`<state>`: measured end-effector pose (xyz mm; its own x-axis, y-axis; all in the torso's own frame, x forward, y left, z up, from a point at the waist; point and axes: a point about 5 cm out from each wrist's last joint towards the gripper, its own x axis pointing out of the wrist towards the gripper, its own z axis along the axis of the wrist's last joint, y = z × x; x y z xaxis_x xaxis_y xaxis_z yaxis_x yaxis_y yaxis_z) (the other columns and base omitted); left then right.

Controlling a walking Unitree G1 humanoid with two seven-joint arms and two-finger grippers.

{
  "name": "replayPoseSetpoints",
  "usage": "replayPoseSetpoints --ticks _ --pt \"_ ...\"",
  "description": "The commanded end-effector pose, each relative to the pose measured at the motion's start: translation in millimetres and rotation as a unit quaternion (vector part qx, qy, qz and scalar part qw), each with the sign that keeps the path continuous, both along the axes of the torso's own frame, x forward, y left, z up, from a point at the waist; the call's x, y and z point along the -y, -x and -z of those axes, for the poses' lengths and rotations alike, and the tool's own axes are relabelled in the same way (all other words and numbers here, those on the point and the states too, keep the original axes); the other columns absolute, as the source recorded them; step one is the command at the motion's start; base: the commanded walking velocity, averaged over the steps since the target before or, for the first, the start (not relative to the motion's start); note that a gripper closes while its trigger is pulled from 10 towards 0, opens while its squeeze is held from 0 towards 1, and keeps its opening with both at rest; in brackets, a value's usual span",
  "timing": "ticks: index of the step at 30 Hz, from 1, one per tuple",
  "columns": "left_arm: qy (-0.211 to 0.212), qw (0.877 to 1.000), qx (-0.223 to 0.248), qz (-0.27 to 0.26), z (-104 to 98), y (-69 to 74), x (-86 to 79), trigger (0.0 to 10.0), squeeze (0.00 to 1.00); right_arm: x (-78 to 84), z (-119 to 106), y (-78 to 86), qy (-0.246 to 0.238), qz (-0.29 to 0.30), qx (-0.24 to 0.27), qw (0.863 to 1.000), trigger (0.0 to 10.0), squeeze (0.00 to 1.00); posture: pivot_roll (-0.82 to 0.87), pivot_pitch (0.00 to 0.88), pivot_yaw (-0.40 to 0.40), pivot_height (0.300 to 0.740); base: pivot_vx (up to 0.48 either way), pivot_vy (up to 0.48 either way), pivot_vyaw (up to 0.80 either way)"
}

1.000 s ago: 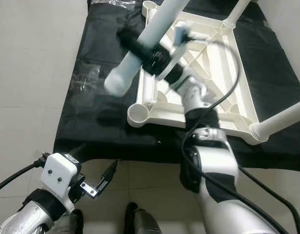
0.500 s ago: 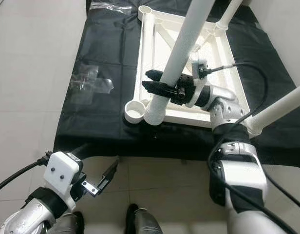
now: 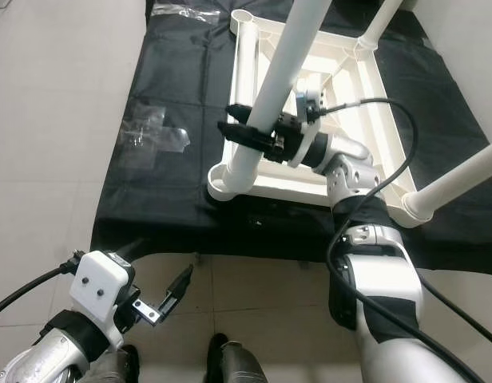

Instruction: Building children table

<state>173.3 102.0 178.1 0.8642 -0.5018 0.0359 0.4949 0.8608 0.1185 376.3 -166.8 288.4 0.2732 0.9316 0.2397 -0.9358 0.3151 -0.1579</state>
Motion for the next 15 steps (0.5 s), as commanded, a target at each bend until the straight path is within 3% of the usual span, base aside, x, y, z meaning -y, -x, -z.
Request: replayPoseSetpoints --ticks 1,7,15 --pt "0.003 1.000 -0.013 0.010 1 4.8 2.3 10.0 0.00 2.3 2 0.0 0.000 0.005 0.000 1.000 0.0 0.00 0.20 0.309 -0.162 0.740 0.000 0.000 0.00" --pt "0.002 1.000 -0.017 0.007 2 7.2 0.4 10.0 0.00 -3.1 12 0.6 -0.003 -0.001 -0.006 1.000 0.0 0.00 0.20 0.317 -0.165 0.740 0.000 0.000 0.00" --pt "0.001 1.000 -0.022 0.009 3 9.6 1.5 10.0 0.00 -19.5 13 -2.1 -0.051 0.007 -0.002 0.999 0.0 0.00 0.20 0.314 -0.165 0.740 0.000 0.000 0.00"
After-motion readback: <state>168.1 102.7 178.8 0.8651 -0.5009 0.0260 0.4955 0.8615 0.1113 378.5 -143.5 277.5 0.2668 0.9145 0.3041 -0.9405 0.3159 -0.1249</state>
